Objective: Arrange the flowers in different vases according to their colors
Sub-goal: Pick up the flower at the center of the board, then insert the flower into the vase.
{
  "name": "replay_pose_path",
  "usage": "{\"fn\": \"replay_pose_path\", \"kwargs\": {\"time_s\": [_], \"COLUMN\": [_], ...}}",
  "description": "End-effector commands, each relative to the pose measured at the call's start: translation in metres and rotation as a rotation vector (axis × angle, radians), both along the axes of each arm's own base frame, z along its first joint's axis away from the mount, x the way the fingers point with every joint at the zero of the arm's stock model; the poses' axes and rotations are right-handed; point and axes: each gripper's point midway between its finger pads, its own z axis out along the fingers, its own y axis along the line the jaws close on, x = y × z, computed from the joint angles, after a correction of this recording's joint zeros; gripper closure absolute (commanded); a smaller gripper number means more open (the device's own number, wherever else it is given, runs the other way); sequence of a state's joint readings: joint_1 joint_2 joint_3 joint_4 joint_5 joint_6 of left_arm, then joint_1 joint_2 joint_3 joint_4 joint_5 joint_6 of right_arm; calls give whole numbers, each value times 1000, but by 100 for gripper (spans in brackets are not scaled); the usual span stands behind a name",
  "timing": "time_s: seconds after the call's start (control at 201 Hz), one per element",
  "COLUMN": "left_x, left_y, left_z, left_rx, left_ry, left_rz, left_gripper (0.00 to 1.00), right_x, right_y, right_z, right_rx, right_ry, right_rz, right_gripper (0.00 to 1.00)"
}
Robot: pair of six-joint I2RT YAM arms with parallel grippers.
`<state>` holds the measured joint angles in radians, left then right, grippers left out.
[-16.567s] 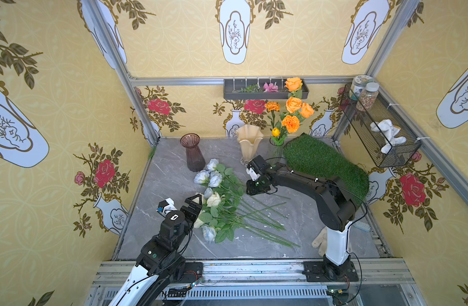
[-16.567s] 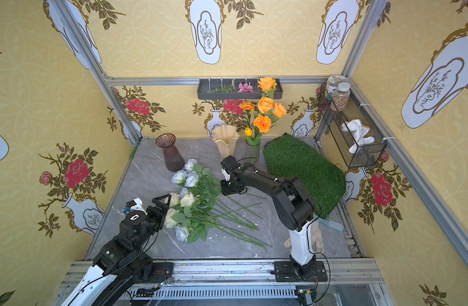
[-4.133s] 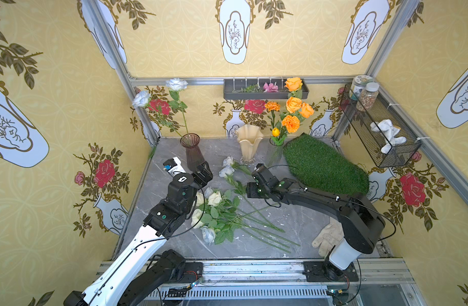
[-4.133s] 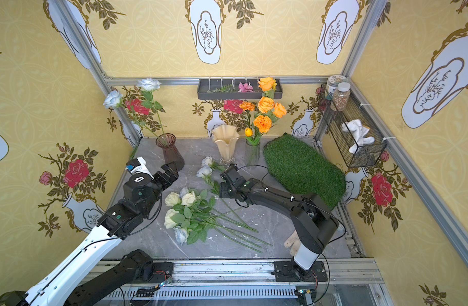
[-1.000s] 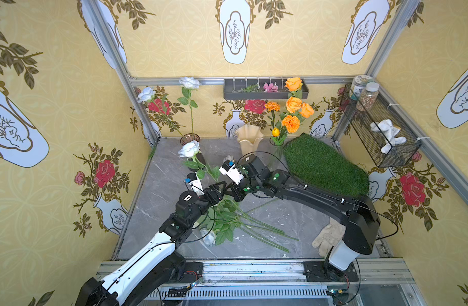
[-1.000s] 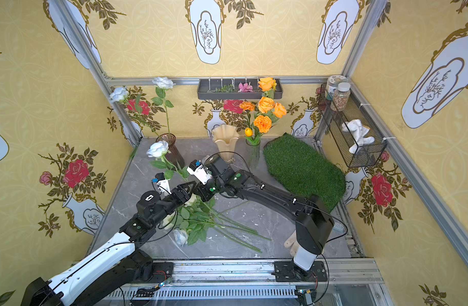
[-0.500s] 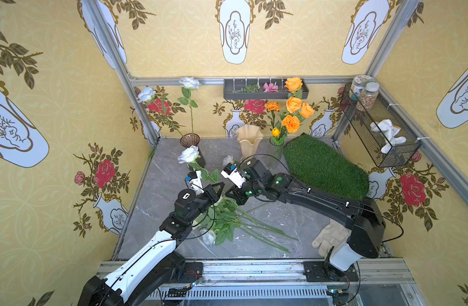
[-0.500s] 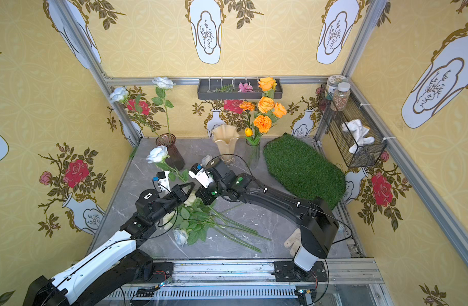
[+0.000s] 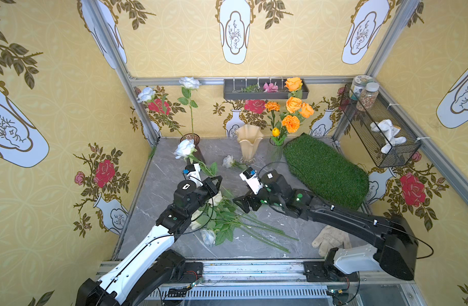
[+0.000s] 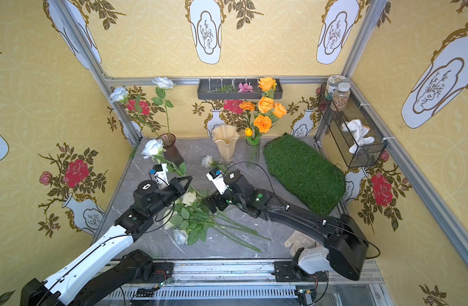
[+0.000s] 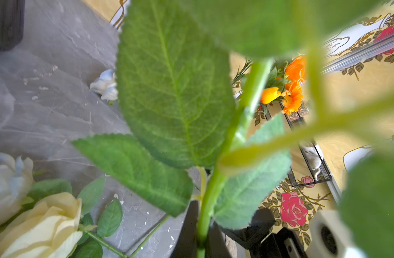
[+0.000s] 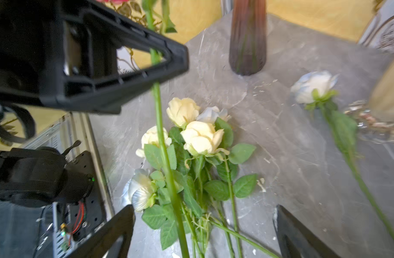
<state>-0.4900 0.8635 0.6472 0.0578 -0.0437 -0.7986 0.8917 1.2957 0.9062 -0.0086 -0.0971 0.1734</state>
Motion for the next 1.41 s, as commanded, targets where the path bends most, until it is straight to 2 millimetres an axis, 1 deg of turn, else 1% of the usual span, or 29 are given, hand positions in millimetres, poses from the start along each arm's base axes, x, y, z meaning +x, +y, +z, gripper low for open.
{"fn": "replay_pose_path", "kwargs": {"time_s": [0.0, 0.045, 0.075, 0.135, 0.144, 0.169, 0.209, 0.224, 0.299, 0.339, 0.344, 0.408, 0.418, 0.443, 0.518, 0.568, 0.638, 0.643, 0.668, 0.752, 0.822, 0.892, 1.016, 1.171, 1.23, 1.33, 1.365, 1.405], "left_x": [6, 10, 12, 20, 21, 25, 31, 36, 52, 61, 63, 79, 81, 86, 97, 103, 115, 117, 122, 138, 155, 167, 195, 224, 231, 235, 235, 234], "left_y": [24, 32, 38, 54, 57, 63, 71, 81, 103, 116, 117, 136, 139, 146, 164, 171, 175, 175, 175, 185, 188, 190, 186, 177, 176, 177, 176, 176], "left_z": [17, 38, 53, 78, 82, 92, 109, 116, 146, 160, 159, 180, 179, 186, 207, 220, 235, 233, 235, 241, 234, 229, 209, 174, 158, 134, 126, 118], "left_rx": [189, 238, 270, 347, 358, 382, 410, 420, 469, 504, 512, 568, 582, 605, 666, 682, 690, 696, 711, 758, 767, 746, 760, 777, 779, 788, 795, 796], "left_ry": [-28, -69, -95, -129, -134, -150, -182, -192, -234, -244, -240, -254, -250, -259, -308, -342, -372, -368, -368, -359, -345, -339, -311, -269, -237, -178, -161, -145], "left_rz": [84, 115, 142, 210, 226, 254, 290, 324, 410, 465, 471, 559, 576, 612, 734, 782, 808, 807, 812, 859, 852, 836, 806, 753, 737, 727, 718, 712], "left_gripper": [100, 100, 100, 100, 100, 100, 100, 100, 100, 100, 100, 100, 100, 100, 100, 100, 100, 100, 100, 100, 100, 100, 100, 100, 100, 100, 93, 80], "right_x": [27, 27, 26, 21, 21, 20, 19, 19, 19, 18, 18, 17, 17, 17, 18, 18, 18, 18, 17, 18, 19, 20, 25, 28, 29, 33, 34, 35], "right_y": [-29, -43, -51, -61, -62, -65, -67, -68, -68, -68, -69, -71, -72, -73, -73, -72, -68, -68, -68, -67, -69, -70, -73, -74, -74, -75, -76, -77], "right_z": [53, 57, 54, 49, 51, 47, 44, 41, 30, 30, 30, 31, 30, 30, 26, 26, 25, 25, 24, 24, 23, 22, 19, 17, 16, 14, 14, 12], "right_rx": [261, 339, 385, 476, 494, 516, 538, 536, 512, 517, 517, 525, 525, 523, 507, 511, 510, 510, 509, 513, 518, 528, 545, 556, 557, 559, 560, 559], "right_ry": [-212, -235, -242, -255, -258, -261, -267, -266, -262, -272, -275, -285, -283, -287, -294, -297, -292, -292, -292, -290, -282, -270, -249, -229, -224, -212, -204, -193], "right_rz": [-236, -296, -321, -344, -348, -356, -358, -357, -362, -356, -356, -360, -362, -367, -365, -358, -343, -343, -337, -330, -331, -330, -332, -329, -329, -339, -344, -352], "right_gripper": [3, 3, 3, 3, 3, 3, 3, 3, 3, 3, 3, 3, 3, 3, 3, 3, 3, 3, 3, 3, 3, 3, 3, 3, 3, 3, 3, 3]}}
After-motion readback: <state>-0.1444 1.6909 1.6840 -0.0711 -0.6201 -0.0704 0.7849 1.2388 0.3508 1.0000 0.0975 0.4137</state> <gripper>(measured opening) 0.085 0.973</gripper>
